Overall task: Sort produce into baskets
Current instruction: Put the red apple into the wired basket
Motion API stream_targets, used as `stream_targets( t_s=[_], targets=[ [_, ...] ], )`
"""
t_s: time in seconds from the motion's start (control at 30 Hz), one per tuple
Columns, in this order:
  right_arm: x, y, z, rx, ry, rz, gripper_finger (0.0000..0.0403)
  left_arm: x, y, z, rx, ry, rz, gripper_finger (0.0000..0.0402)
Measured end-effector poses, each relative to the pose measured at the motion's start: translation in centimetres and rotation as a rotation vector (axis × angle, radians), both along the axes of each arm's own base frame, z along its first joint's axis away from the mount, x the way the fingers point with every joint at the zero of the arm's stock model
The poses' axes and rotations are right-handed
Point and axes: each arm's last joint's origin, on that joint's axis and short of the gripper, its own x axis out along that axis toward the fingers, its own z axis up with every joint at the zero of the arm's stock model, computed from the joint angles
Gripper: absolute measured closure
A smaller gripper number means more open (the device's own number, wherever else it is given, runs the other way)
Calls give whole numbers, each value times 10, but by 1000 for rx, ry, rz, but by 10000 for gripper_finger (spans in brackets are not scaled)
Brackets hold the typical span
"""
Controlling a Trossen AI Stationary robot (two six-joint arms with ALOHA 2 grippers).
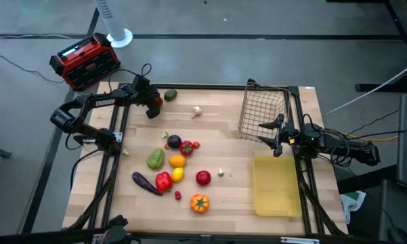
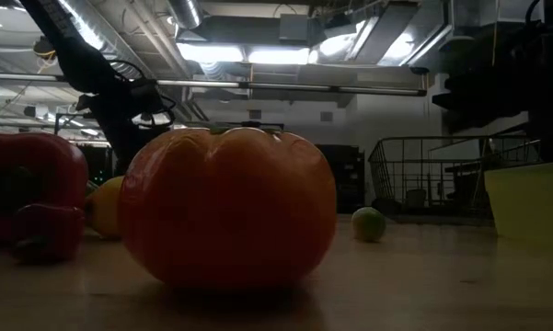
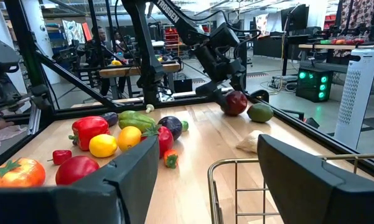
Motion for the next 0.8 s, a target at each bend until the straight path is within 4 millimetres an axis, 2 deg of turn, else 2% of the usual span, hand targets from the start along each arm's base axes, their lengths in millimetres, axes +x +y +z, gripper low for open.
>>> stream_targets(
  t_s=[0.23, 0.47, 0.63, 0.8],
  targets=[
    [0, 0, 0, 0, 0, 0, 134, 7, -5, 0, -33, -38, 28, 64],
    [0, 0, 0, 0, 0, 0, 134, 28, -17, 2, -54, -113, 2, 67],
    [0, 0, 0, 0, 0, 0, 134, 55, -29, 13, -29, -238, -53, 59],
    [0, 0, 0, 0, 0, 0, 134, 91, -43, 37, 16, -499, -116, 57]
  ],
)
